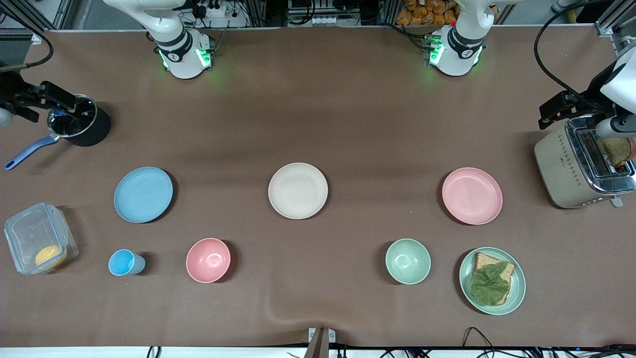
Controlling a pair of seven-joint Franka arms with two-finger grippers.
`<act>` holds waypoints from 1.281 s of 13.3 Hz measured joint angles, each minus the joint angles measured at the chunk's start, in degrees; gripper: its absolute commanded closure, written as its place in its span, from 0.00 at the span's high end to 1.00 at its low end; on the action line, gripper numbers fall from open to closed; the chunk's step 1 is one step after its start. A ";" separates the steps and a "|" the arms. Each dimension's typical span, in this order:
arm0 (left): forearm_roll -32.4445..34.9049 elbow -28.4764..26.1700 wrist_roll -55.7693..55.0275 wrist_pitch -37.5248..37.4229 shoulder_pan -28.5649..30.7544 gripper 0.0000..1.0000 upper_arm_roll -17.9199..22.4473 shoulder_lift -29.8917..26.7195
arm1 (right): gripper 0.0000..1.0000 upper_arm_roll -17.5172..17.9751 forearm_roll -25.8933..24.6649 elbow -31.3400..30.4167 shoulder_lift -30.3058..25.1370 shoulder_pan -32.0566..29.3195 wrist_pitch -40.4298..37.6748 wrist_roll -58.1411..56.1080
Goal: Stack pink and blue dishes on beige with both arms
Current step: 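Grasp the pink plate with the left gripper while the right gripper reaches the blue plate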
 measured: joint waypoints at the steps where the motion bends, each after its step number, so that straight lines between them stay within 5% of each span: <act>1: 0.00 0.00 0.00 -0.06 -0.01 1.00 0.00 0.05 | 1.00 0.00 0.00 -0.02 0.00 0.00 0.00 0.00; 9: 0.00 -1.67 -0.09 0.90 1.12 1.00 0.47 6.92 | 1.00 0.00 -0.03 -0.45 0.05 -0.14 0.02 0.00; 17: 0.25 -22.55 0.30 30.87 6.03 1.00 0.83 13.12 | 1.00 0.15 -0.05 -0.60 0.19 -0.94 0.04 -0.02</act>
